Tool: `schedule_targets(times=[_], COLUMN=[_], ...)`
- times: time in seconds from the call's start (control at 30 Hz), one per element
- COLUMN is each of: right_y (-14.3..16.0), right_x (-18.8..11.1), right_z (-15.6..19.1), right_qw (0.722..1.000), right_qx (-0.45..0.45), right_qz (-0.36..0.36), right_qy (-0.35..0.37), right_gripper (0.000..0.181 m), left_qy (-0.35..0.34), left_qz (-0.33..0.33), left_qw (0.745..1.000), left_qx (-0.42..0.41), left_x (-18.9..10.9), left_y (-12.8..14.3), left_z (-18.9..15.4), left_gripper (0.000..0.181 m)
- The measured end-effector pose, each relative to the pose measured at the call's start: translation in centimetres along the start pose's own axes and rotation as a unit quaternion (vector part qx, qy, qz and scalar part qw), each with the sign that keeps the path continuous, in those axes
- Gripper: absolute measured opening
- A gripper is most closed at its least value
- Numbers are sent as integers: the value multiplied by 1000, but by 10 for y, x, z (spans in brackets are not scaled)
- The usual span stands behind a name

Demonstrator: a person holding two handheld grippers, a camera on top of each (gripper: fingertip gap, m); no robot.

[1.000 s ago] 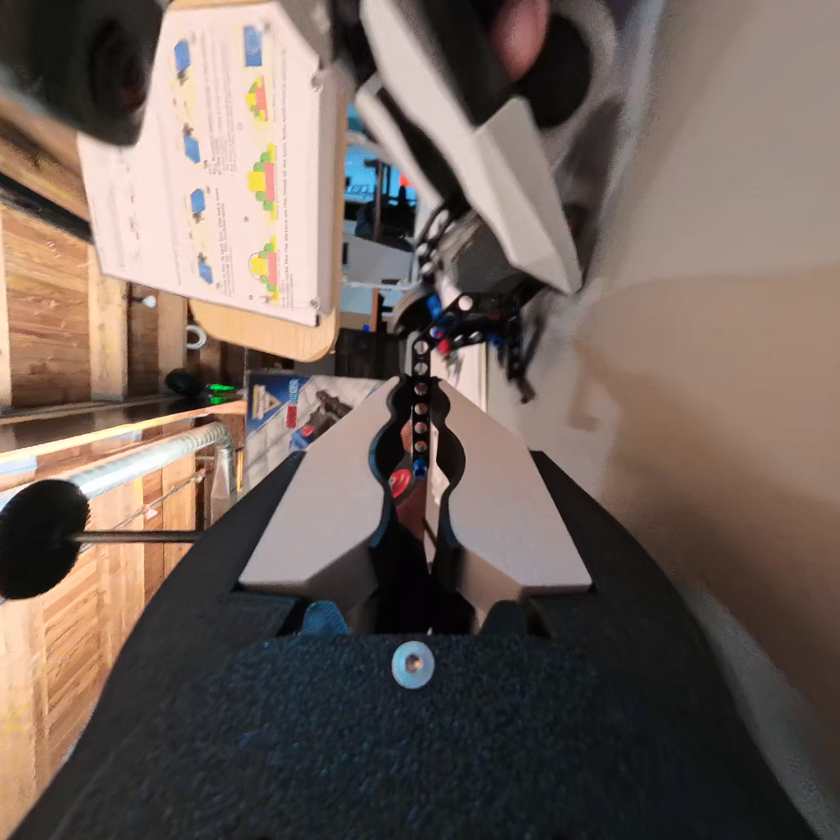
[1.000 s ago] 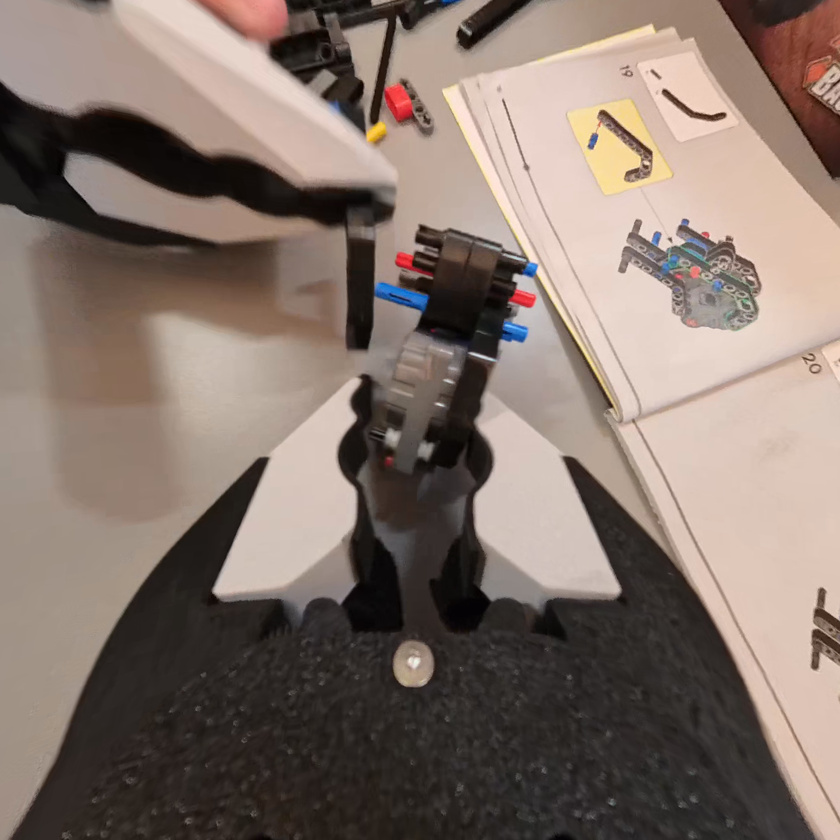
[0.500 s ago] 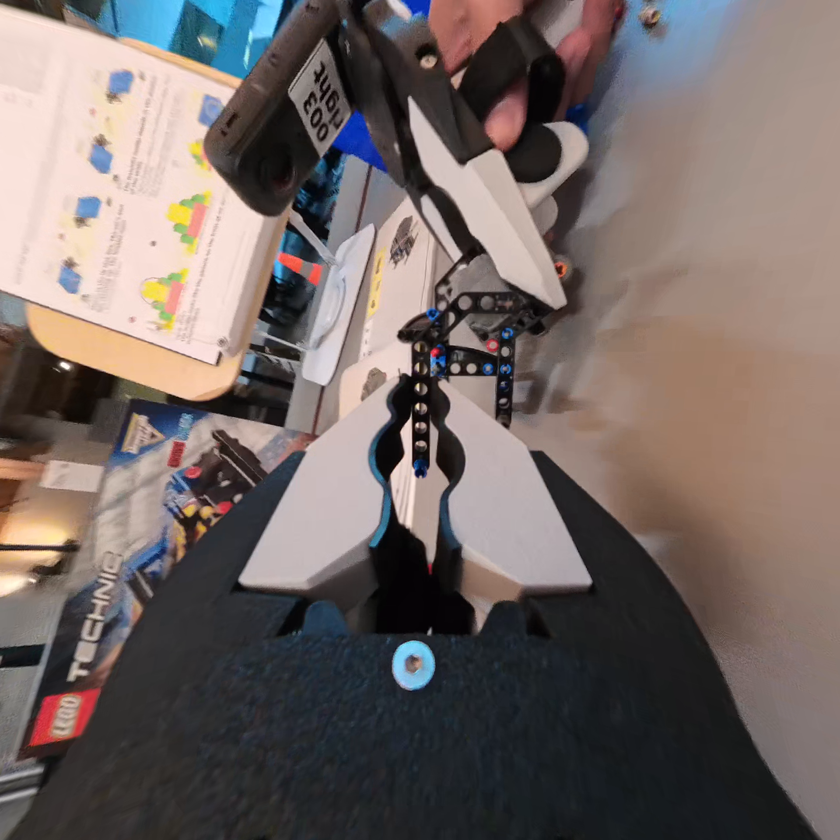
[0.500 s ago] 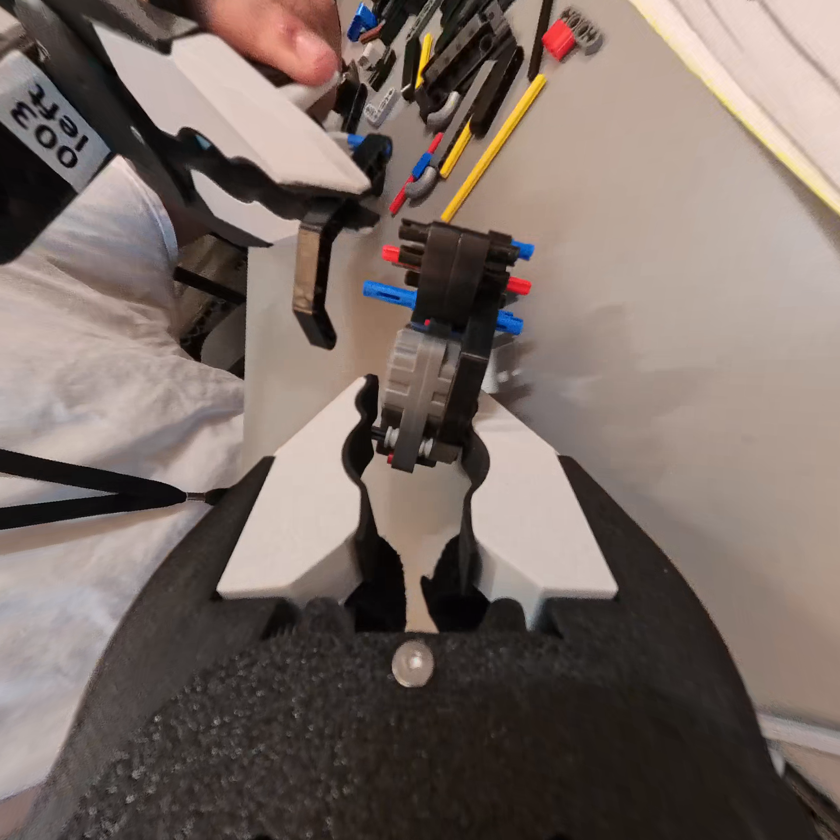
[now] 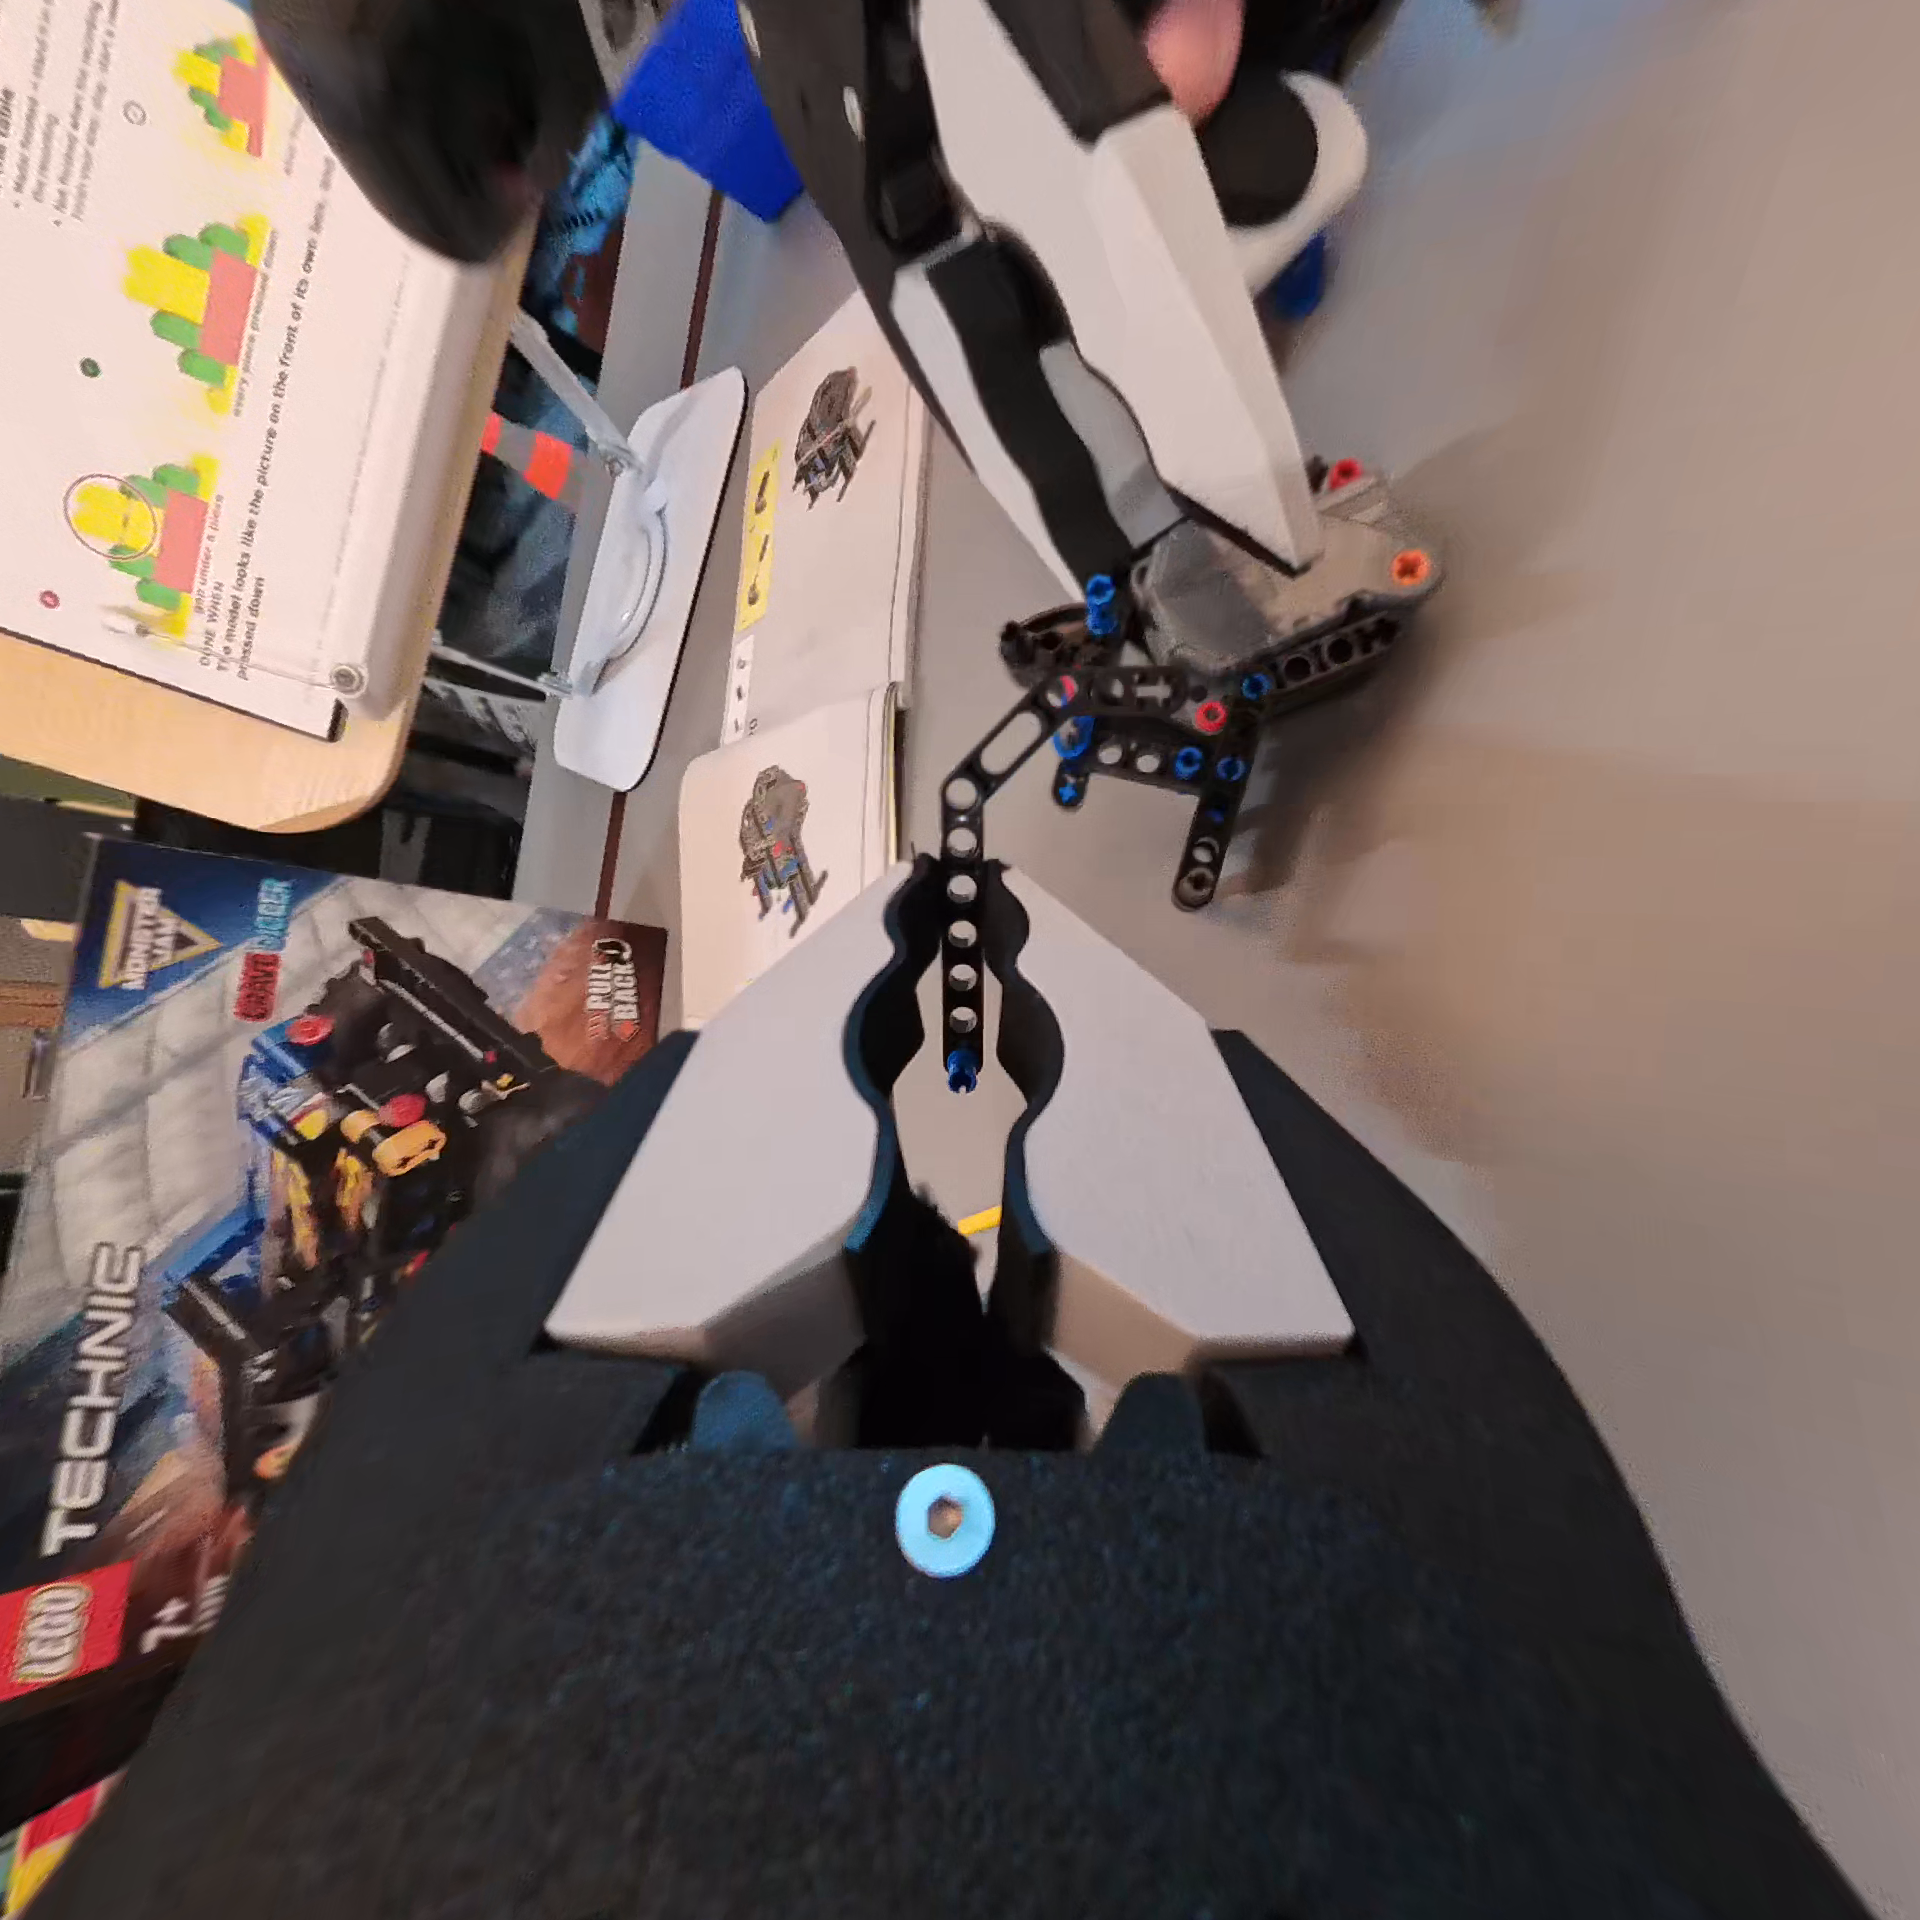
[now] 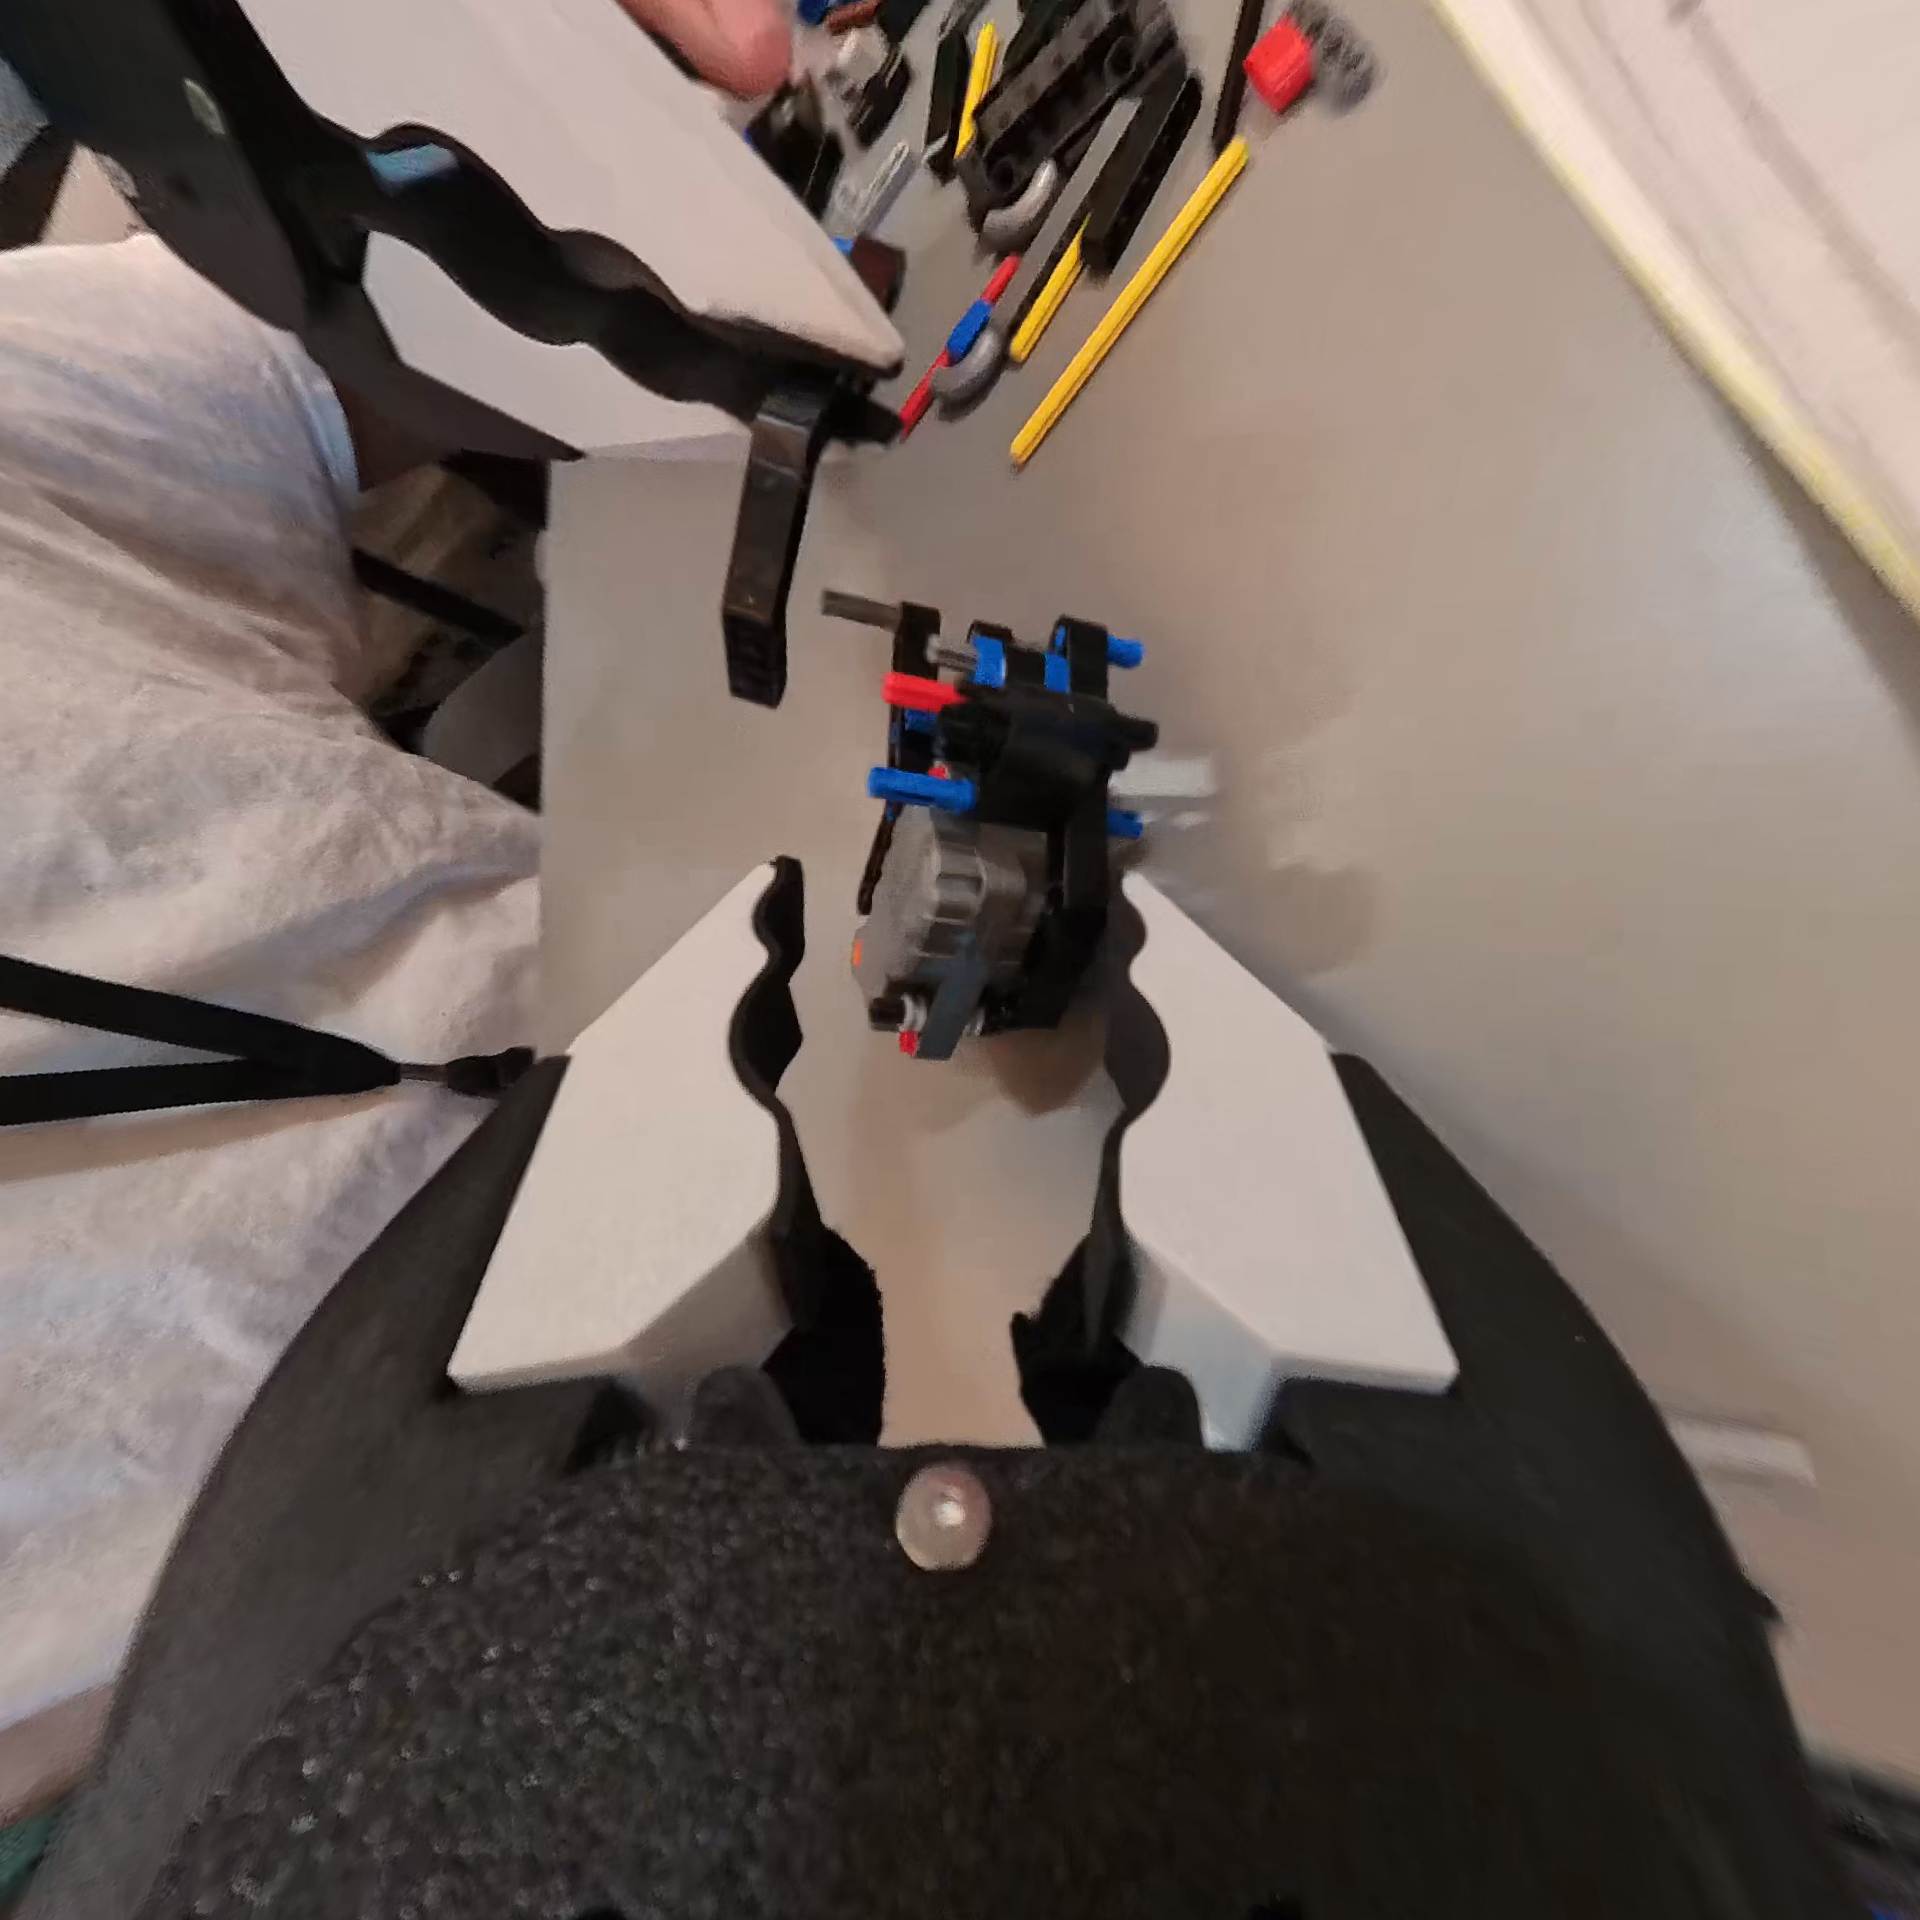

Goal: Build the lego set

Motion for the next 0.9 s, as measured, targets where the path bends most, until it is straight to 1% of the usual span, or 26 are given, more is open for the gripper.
schedule_targets(times=[0.1, 0.17, 0.23, 0.3, 0.37, 0.4, 0.43, 0.53, 0.57, 0.63, 0.67, 0.77, 0.8, 0.83, 0.9], right_y=[-11, -19, -24, -24, -23, -22, -22, -21, -21, -20, -20, -18, -18, -19, -17], right_x=[-19, -28, -32, -34, -31, -30, -30, -30, -30, -30, -30, -29, -29, -32, -34], right_z=[7, 18, 33, 40, 48, 49, 46, 43, 43, 45, 45, 46, 45, 44, 41], right_qw=[993, 986, 983, 982, 980, 977, 970, 942, 933, 919, 912, 912, 915, 916, 925], right_qx=[-72, -106, -123, -120, -118, -123, -134, -189, -202, -231, -244, -253, -247, -241, -224], right_qz=[-20, -49, -82, -105, -130, -133, -135, -130, -127, -126, -124, -122, -126, -140, -145], right_qy=[88, 121, 108, 103, 97, 115, 154, 246, 269, 295, 305, 300, 292, 288, 269], right_gripper=[60, 60, 59, 52, 41, 36, 32, 17, 17, 8, 8, 7, 0, 0, 5], left_qy=[17, 35, 43, 52, 69, 81, 86, 73, 69, 58, 54, 64, 63, 64, 54], left_qz=[16, 17, 33, 50, 63, 66, 69, 72, 76, 76, 71, 57, 53, 50, 53], left_qw=[1000, 999, 999, 997, 995, 994, 994, 994, 994, 995, 996, 996, 997, 997, 997], left_qx=[-11, -15, 5, 21, 23, 25, 27, 34, 33, 35, 32, 11, 9, 8, 17], left_x=[0, 5, 12, 18, 23, 25, 27, 32, 33, 35, 35, 35, 35, 35, 34], left_y=[-12, -22, -28, -33, -38, -42, -45, -53, -54, -55, -56, -54, -53, -50, -46], left_z=[7, 5, 1, -3, -6, -8, -9, -3, -2, -1, -1, -2, -2, -3, -2], left_gripper=[6, 5, 6, 6, 6, 6, 6, 6, 6, 5, 5, 6, 6, 7, 6])
Point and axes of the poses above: each gripper's, where its closed fingertips meet, x out along the fingers, y out of its underside, z = x × y across the jaws, the point moved 5 cm from there along -x, back along the fingers, and after that the axes turned 5 degrees about -z, right-handed, at the moved point
